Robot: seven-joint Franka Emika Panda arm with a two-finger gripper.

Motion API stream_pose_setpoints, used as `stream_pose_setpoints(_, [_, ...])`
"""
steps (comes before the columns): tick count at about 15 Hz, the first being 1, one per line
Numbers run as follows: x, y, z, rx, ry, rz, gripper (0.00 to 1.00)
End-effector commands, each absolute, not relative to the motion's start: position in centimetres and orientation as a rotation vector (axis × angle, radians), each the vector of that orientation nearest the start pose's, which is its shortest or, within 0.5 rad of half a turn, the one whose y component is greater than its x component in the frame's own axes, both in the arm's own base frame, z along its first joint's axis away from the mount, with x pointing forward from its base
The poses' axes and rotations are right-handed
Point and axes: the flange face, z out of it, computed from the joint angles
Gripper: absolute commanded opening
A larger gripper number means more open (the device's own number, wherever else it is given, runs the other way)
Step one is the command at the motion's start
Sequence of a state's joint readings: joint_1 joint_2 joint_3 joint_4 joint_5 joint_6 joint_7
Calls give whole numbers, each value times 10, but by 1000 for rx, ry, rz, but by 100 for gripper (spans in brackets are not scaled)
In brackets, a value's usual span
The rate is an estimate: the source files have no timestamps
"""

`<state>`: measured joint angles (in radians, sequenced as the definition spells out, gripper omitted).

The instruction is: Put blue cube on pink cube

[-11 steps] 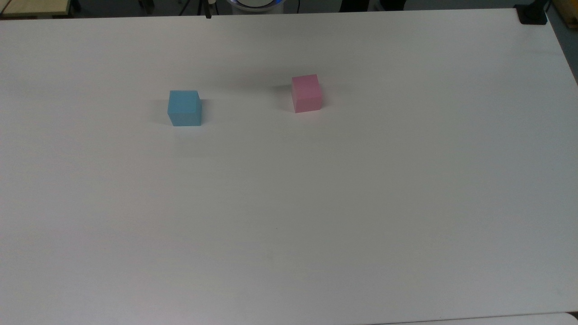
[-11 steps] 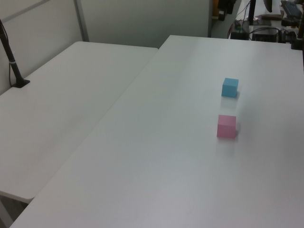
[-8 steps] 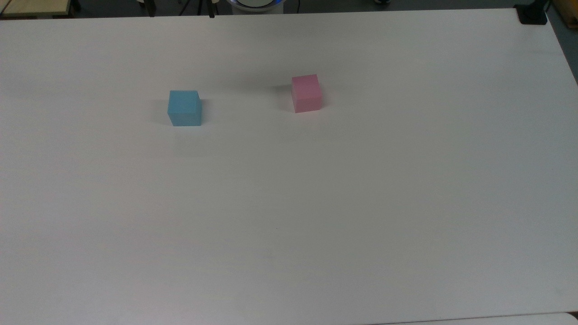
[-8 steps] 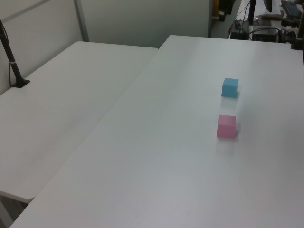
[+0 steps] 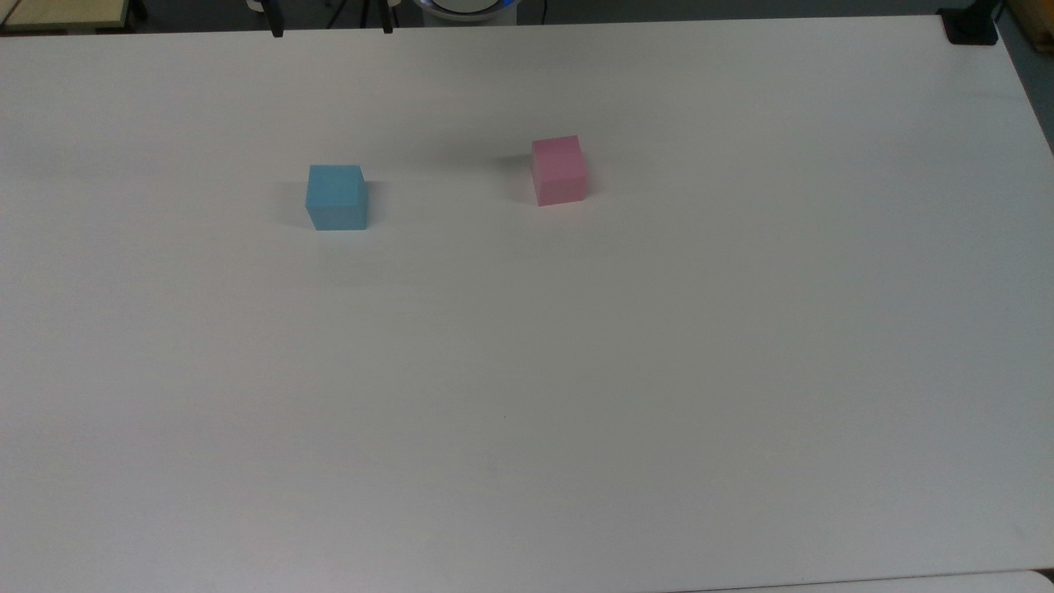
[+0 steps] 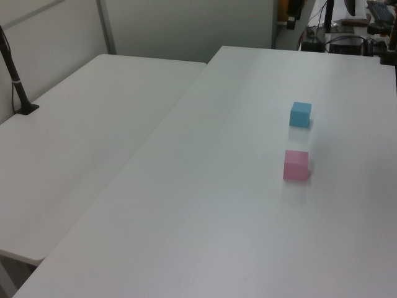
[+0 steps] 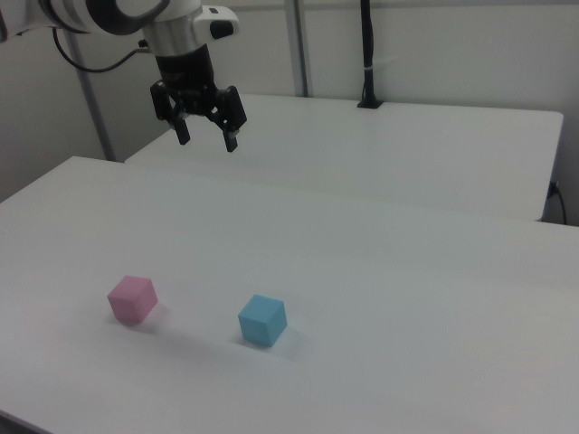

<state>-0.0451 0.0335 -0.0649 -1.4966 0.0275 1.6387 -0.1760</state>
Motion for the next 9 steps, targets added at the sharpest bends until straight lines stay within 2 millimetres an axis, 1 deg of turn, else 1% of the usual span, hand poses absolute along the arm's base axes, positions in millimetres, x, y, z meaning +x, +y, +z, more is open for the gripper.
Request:
stream_pose_setpoints(1, [567,-58,648,-3129,-139,-160,100])
stream_pose_setpoints(3, [566,-58,647,-3128,-139,-150,100])
stream_pose_setpoints(5, [561,-59,646,-3124,-128,-101,100])
stream_pose_setpoints(9, [562,-59,643,-3124,-121,-88,100])
